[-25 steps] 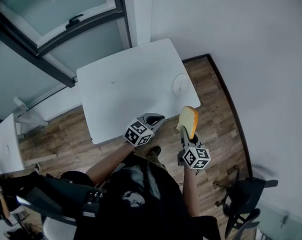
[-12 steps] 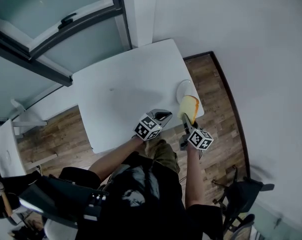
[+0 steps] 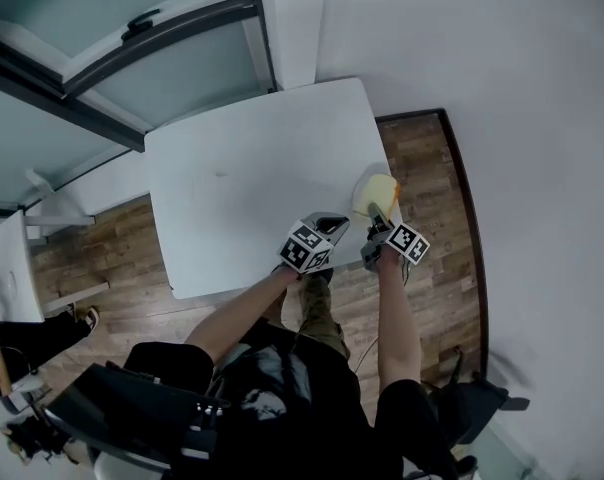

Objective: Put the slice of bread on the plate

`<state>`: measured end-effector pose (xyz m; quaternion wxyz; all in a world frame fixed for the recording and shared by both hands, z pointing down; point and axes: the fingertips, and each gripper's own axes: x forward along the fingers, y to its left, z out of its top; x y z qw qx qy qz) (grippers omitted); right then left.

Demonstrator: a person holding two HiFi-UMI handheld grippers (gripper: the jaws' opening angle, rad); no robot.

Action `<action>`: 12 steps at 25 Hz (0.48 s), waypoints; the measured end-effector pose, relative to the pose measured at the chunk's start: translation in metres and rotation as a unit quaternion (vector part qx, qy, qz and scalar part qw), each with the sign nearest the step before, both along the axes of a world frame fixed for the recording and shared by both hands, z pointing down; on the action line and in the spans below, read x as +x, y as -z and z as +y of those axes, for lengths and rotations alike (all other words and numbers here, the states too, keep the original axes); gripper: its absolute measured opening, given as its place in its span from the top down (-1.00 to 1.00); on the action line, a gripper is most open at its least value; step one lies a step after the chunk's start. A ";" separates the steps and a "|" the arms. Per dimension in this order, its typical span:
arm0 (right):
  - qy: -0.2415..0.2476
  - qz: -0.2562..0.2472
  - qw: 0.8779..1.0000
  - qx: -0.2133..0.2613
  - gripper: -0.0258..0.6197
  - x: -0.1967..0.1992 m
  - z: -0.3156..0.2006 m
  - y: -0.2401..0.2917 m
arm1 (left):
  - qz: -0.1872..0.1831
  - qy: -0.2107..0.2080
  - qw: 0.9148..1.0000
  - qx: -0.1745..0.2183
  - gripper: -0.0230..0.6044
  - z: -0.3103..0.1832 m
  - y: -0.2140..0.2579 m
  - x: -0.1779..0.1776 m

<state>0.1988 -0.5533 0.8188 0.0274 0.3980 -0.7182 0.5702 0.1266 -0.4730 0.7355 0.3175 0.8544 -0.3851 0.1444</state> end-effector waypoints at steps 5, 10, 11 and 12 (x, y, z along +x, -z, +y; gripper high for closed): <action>-0.020 -0.024 0.997 -0.074 0.63 0.003 -0.016 -0.023 | 0.019 0.021 0.999 -0.025 0.91 0.010 -0.007 -0.008; 0.025 0.007 0.992 -0.127 0.31 -0.003 -0.010 -0.027 | 0.039 0.009 0.999 -0.029 0.91 0.018 -0.002 0.005; 0.034 0.010 0.989 -0.140 0.19 -0.004 -0.006 -0.026 | 0.041 0.003 0.999 -0.029 0.91 0.019 -0.001 0.010; 0.041 0.018 0.987 -0.152 0.13 -0.003 -0.003 -0.026 | 0.043 -0.004 0.999 -0.029 0.91 0.020 0.000 0.014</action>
